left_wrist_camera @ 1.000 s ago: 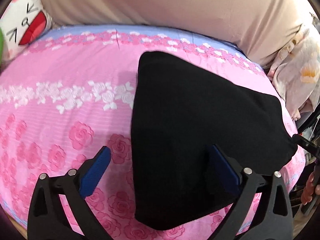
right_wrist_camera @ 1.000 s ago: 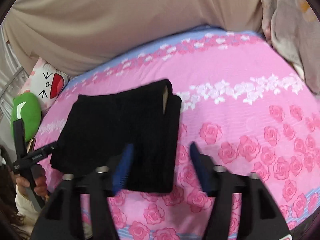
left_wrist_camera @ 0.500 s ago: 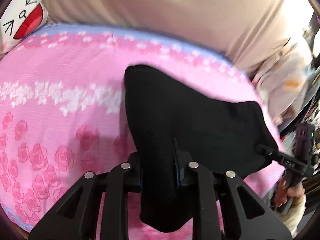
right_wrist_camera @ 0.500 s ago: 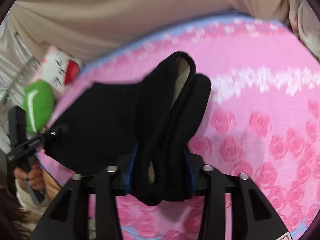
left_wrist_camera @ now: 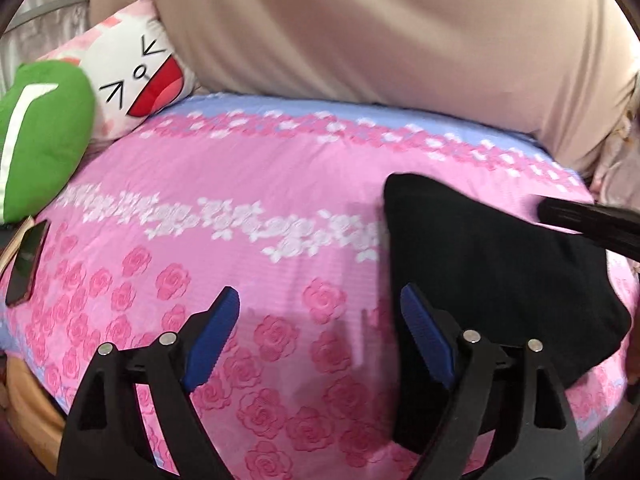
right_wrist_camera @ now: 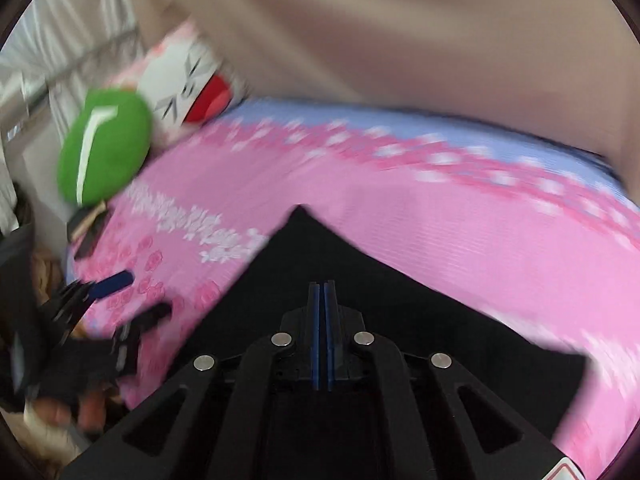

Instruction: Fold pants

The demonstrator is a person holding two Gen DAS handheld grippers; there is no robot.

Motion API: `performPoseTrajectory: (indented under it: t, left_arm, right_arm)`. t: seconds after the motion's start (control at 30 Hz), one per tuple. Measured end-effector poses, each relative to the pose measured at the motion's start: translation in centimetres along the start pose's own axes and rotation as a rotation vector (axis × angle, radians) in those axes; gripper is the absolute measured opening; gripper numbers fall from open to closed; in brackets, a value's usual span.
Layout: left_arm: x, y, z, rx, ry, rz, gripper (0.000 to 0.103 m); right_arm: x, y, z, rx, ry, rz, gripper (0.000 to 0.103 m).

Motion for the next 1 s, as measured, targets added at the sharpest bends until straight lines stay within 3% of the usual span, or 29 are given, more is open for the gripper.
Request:
performPoseTrajectory:
  t: [0.1, 0.13, 0.23, 0.3, 0.37, 0.43, 0.5, 0.63, 0.73, 0.83, 0.93, 1.0]
  left_arm:
    - [-1.3, -0.2, 0.5, -0.003, -0.011, -0.044, 0.089]
    - [-1.6, -0.3, 0.7, -0.005, -0.016, -0.063, 0.089]
    - [-2.2, -0.6, 0.7, -0.004, -0.020, -0.084, 0.091]
    - [-2.3, -0.8, 0.7, -0.007, -0.019, -0.082, 0.091]
    - [-2.2, -1.0, 0.7, -0.015, -0.014, -0.071, 0.093]
    - [-1.9, -1.3, 0.7, -0.022, -0.012, -0.060, 0.094]
    - [-1.2, -1.4, 0.8, -0.034, -0.027, -0.055, 0.094]
    - [-0.1, -0.6, 0.9, -0.027, -0.054, -0.050, 0.095]
    - [0.8, -0.3, 1.0, -0.025, -0.058, -0.039, 0.097]
    - [2.3, -0.4, 1.0, -0.031, -0.083, -0.034, 0.097]
    - [3.8, -0.4, 0.9, -0.031, -0.108, -0.027, 0.097]
    - [4.8, -0.5, 0.9, -0.035, -0.121, -0.019, 0.097]
  right_arm:
    - [-0.4, -9.5, -0.1, -0.168, 0.024, 0.033, 0.002]
    - [-0.8, -10.0, -0.5, -0.113, 0.053, 0.049, 0.002]
    - [-2.0, -9.6, -1.4, -0.140, 0.072, 0.060, 0.004]
    - [-2.8, -8.0, -1.8, -0.111, 0.023, -0.037, 0.004]
    - [-2.7, -6.9, -1.5, -0.087, 0.003, -0.060, 0.004]
    - [-2.3, -9.7, -0.7, -0.151, 0.025, -0.021, 0.003]
    - [-2.7, -11.4, -1.2, -0.146, 0.008, -0.049, 0.001]
    - [-2.6, -7.7, -1.8, -0.069, 0.001, -0.037, 0.001]
    - [1.6, -6.4, 0.0, -0.071, -0.041, 0.101, 0.000]
    - [4.2, -2.3, 1.6, 0.001, -0.191, 0.041, 0.000]
    - [6.1, 3.3, 3.3, 0.105, -0.194, 0.145, 0.002]
    - [9.0, 3.9, 6.0, 0.052, -0.210, 0.236, 0.001]
Point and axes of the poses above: each gripper's, at about its wrist camera, not at the fingertips, and y roughly against the way its jaws point, x to its right, z to its underside, the point moved 9 cm from there along -y, roughly the way its jaws point, and after that the axes turned 6 degrees about -z, right-handed, at the moved point
